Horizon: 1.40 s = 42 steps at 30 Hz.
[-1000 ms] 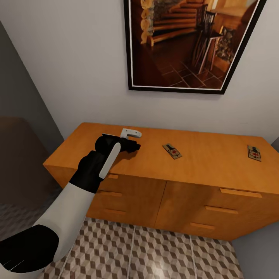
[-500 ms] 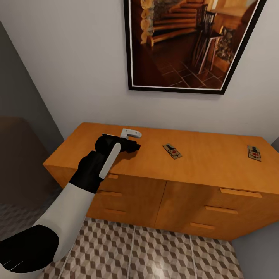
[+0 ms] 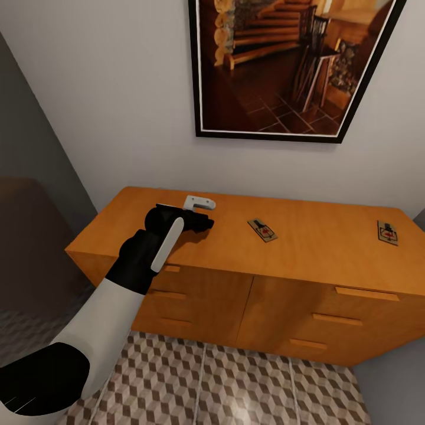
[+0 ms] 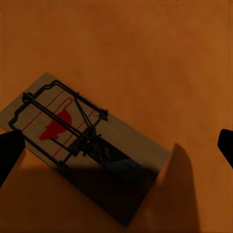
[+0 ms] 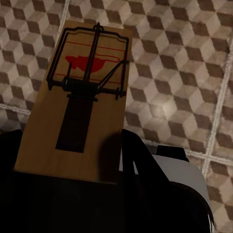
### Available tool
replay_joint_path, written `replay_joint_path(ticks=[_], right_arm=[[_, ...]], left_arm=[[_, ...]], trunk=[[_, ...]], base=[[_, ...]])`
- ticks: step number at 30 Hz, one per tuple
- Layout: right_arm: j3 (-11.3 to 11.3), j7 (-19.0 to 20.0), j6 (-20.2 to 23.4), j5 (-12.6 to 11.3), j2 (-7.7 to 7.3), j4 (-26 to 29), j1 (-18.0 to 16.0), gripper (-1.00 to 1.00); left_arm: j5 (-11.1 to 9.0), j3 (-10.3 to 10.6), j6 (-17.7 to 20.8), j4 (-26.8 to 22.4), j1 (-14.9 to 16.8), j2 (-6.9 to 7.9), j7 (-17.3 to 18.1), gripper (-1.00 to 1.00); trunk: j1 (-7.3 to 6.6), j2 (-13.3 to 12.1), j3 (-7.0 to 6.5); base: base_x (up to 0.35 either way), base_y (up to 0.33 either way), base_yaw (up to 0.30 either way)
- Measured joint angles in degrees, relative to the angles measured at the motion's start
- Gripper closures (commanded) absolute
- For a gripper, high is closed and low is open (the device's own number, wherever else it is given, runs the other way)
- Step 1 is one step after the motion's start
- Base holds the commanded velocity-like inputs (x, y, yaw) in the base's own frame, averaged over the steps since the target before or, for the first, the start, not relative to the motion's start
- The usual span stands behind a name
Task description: Take the four mousetraps from the cabinet in the bathroom and place them on the bathroom floor. Make sure all four end up on the same floor surface, and ensure that at least two of them are either under or directly next to the same bathroom sink.
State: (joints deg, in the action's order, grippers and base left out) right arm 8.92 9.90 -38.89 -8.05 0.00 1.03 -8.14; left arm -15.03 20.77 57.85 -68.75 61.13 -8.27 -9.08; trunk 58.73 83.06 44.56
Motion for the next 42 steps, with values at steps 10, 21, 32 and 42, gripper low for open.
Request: replay_joint_path(ticks=[10, 21, 32, 42], right_arm=[[0.0, 0.0, 0.0, 0.01, 0.0, 0.0, 0.0, 1.0], [0.0, 0.0, 0.0, 0.02, 0.0, 0.0, 0.0, 1.0], [0.0, 0.0, 0.0, 0.0, 0.0, 0.0, 0.0, 1.0], [0.0, 0.0, 0.03, 0.02, 0.0, 0.0, 0.0, 1.0]], left_arm=[[0.07, 0.0, -0.18, -0.08, 0.0, -0.03, -0.27, -1.0], [0.16, 0.0, -0.28, -0.16, 0.0, -0.09, -0.42, -1.0], [0.16, 0.0, -0.25, -0.05, 0.0, -0.09, -0.38, -1.0], [0.16, 0.0, -0.21, -0.03, 0.0, -0.11, -0.36, -1.0]], trunk=[[0.0, 0.0, 0.01], [0.0, 0.0, 0.01], [0.0, 0.0, 0.01], [0.0, 0.0, 0.33]], base=[[0.0, 0.0, 0.0], [0.0, 0.0, 0.0], [0.0, 0.0, 0.0], [0.0, 0.0, 0.0]])
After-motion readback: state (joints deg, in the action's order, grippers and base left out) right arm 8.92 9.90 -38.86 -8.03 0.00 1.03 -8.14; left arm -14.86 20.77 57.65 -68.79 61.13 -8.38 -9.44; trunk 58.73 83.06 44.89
